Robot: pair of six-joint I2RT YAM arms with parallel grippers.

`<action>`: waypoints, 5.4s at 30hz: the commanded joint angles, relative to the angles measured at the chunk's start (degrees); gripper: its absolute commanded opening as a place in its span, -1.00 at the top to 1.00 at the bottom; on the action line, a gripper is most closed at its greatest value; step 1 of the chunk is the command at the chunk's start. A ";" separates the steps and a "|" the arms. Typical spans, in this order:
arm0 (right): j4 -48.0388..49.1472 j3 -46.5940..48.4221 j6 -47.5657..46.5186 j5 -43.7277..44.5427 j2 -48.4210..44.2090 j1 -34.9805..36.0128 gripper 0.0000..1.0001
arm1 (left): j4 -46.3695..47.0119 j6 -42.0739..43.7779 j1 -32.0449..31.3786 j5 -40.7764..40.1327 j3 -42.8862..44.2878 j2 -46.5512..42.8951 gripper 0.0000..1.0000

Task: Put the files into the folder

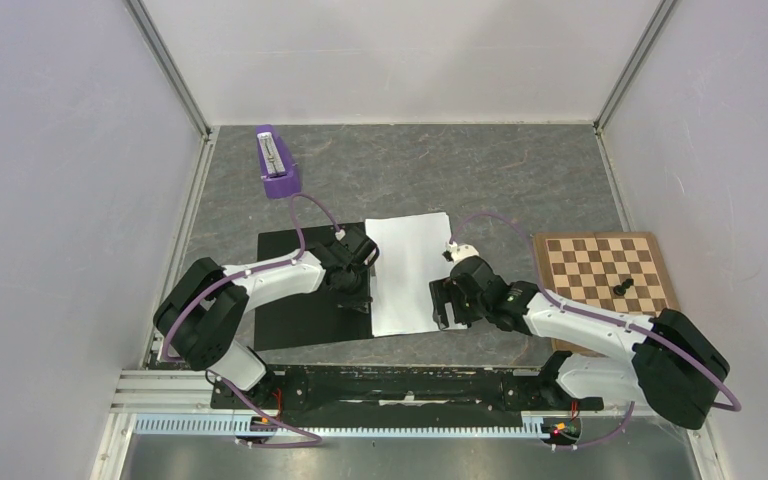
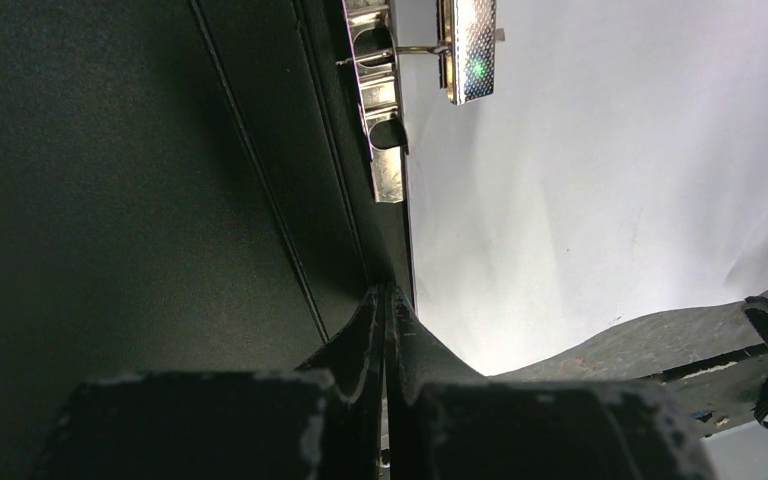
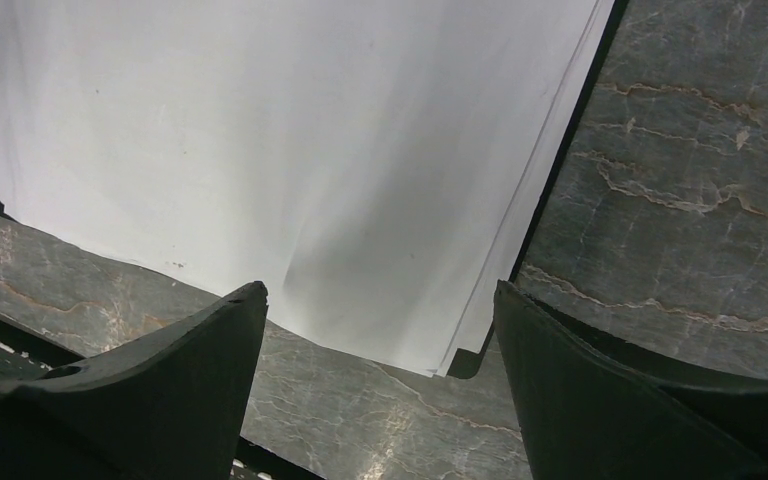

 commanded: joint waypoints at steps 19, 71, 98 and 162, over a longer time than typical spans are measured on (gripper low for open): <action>5.59 -2.02 2.37 -4.58 1.35 0.22 -0.76 | 0.72 0.75 0.25 -0.52 0.39 2.33 0.95; 1.78 -2.40 0.25 -1.86 -1.26 -3.25 -0.85 | 0.18 1.57 0.51 -0.75 1.53 2.88 0.95; 5.26 -3.98 1.66 -6.14 -3.57 -3.62 -0.88 | 0.18 1.83 0.51 -0.59 2.07 3.73 0.95; 3.07 -1.86 -1.50 -4.07 -4.39 -7.16 -0.92 | -1.01 2.83 0.59 -0.94 4.40 4.61 0.95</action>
